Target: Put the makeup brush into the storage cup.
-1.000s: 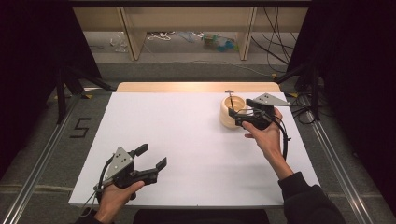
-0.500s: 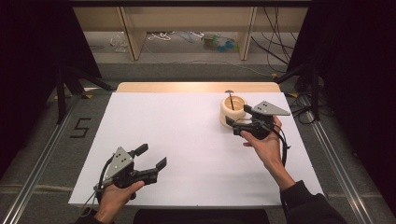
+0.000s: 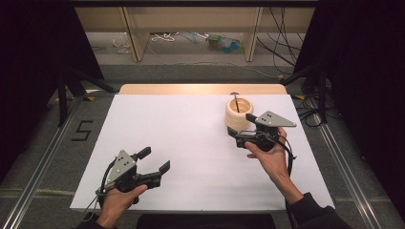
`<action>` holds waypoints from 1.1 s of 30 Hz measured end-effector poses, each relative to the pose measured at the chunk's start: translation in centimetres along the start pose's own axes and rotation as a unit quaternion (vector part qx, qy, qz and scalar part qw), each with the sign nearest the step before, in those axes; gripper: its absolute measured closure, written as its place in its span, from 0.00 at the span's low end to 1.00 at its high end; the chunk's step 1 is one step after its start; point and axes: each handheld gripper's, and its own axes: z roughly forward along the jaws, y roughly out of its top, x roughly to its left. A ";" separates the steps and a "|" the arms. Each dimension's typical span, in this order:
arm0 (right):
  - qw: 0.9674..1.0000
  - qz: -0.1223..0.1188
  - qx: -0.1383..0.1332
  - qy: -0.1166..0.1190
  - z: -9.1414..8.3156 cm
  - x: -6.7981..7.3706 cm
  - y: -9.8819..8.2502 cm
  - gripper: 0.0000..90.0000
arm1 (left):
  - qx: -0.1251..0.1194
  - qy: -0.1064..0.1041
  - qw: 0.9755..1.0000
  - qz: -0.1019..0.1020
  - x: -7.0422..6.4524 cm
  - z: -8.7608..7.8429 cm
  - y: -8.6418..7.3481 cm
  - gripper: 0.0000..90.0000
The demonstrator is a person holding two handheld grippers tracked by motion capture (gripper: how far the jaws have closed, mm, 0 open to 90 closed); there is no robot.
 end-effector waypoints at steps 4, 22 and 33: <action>1.000 0.001 0.005 0.002 -0.4 0.3 -0.4 0.18 | 0.000 0.000 1.000 0.002 0.0 0.0 0.0 0.18; 0.999 0.022 -0.006 0.025 -2.0 1.7 -1.4 0.18 | 0.000 0.000 1.000 0.001 0.0 0.0 0.0 0.18; 0.999 0.023 -0.006 0.035 -2.7 2.4 -2.2 0.18 | 0.000 0.000 1.000 0.002 0.0 0.0 0.0 0.18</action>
